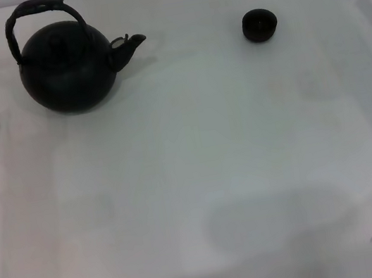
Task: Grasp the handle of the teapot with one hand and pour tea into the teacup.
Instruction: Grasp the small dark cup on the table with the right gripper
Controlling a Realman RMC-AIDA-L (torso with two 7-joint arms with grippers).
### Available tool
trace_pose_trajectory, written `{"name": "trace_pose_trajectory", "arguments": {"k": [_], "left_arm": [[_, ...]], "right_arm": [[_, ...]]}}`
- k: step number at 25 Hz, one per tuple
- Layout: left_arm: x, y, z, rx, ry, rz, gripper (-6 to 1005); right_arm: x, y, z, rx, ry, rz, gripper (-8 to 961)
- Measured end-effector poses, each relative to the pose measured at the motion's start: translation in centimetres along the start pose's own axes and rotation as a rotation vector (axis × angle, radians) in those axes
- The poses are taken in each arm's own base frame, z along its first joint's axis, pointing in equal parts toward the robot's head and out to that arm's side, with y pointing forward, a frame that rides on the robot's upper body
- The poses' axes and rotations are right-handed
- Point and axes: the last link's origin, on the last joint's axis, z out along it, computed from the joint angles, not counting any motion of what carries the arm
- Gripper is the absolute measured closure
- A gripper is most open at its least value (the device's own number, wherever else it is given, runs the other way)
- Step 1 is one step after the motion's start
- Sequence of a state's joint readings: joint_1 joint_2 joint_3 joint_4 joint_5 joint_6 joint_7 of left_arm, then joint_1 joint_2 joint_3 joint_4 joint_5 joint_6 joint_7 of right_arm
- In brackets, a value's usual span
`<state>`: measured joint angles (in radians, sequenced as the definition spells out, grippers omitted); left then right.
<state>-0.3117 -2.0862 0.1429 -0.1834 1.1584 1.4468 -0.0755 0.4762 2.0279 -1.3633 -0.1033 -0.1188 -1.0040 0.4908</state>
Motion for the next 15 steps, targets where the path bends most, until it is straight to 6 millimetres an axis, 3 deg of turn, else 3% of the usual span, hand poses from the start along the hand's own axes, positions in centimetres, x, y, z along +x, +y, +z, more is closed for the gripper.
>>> {"name": "trace_pose_trajectory", "arguments": {"k": [15], "left_arm": [[-0.06,0.38,0.58,-0.025,-0.011,0.007,141]], "right_arm": [[-0.35,0.19,0.31,-0.008,-0.012,0.001,127]]}}
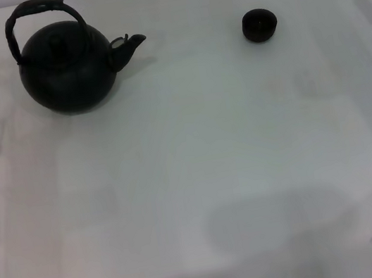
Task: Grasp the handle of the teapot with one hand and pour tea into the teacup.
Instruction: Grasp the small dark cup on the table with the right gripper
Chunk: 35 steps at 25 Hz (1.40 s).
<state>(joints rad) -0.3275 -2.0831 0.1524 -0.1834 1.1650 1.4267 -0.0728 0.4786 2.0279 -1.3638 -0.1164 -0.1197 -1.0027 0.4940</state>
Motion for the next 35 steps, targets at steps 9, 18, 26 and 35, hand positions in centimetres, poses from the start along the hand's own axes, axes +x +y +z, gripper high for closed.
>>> {"name": "trace_pose_trajectory", "arguments": {"k": [9,18,26,35], "left_arm": [[0.0,0.0,0.2,-0.003,-0.001,0.000,140],[0.0,0.0,0.2,0.002,-0.002,-0.003,141],[0.0,-0.1,0.2,0.009,0.000,-0.005,142],[0.2,0.2,0.5,0.003,0.011,-0.008,143]], "right_arm": [[0.0,0.0,0.1,0.002,0.001,0.065,128],[-3.9,5.9,6.3,-0.249,0.060,0.059,128],[-8.2,12.0,11.5,-0.462,0.226,-0.067,129],[-11.4,15.4,12.8,-0.680,0.538,-0.124,129]]}}
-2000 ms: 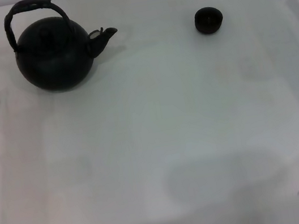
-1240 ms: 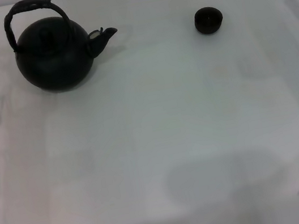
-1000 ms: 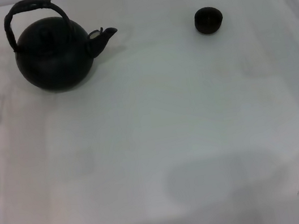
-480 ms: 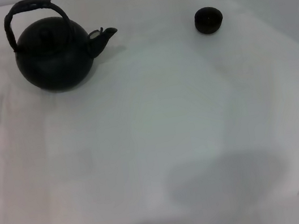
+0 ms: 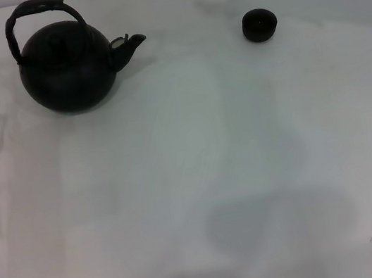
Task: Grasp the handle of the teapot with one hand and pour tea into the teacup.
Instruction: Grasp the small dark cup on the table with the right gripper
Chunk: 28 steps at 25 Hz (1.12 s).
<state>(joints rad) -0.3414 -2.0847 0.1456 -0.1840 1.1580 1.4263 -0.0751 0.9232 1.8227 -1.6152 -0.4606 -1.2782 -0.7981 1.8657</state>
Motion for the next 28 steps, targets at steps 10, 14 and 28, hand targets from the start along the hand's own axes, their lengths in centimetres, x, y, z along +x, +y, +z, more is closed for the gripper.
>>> {"name": "trace_pose_trajectory", "arguments": {"k": [10,14,28], "left_arm": [[0.3,0.3,0.5,-0.012,0.012,-0.002,141],[0.3,0.5,0.7,-0.016,0.016,-0.005,140],[0.4,0.6,0.8,-0.020,0.017,-0.005,141]], "right_arm": [[-2.6,3.3,2.4,-0.026,0.323,-0.211,128],[-2.1,4.2,4.4,0.071,0.433,-0.313,128],[0.5,5.7,7.3,0.224,0.563,-0.294,129]]}}
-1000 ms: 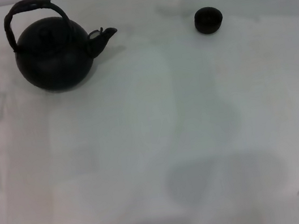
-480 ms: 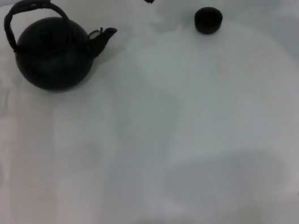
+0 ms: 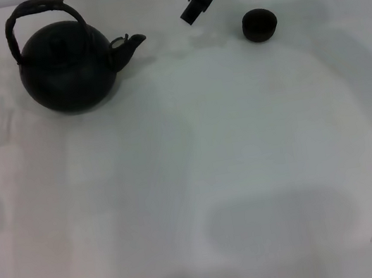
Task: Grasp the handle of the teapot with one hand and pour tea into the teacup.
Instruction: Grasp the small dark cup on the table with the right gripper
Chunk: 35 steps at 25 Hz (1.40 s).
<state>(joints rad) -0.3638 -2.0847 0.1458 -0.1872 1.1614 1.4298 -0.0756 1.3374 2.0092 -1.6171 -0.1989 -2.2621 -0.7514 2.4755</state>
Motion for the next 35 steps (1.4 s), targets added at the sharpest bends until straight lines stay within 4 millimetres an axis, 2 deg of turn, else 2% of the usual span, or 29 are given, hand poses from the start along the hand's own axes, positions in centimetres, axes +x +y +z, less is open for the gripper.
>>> {"name": "trace_pose_trajectory", "arguments": {"k": [11,24,35], "left_arm": [[-0.1,0.0,0.0,-0.004,-0.005,0.001,140],[-0.2,0.0,-0.3,-0.004,-0.011,0.000,141],[-0.1,0.1,-0.2,-0.007,-0.006,0.000,140]], "right_arm": [[3.6,-2.0,1.5,0.080,-0.054,0.063,129],[8.1,-2.5,2.7,0.081,-0.026,0.165,129],[8.4,-2.7,2.8,0.090,-0.045,0.177,128]]}}
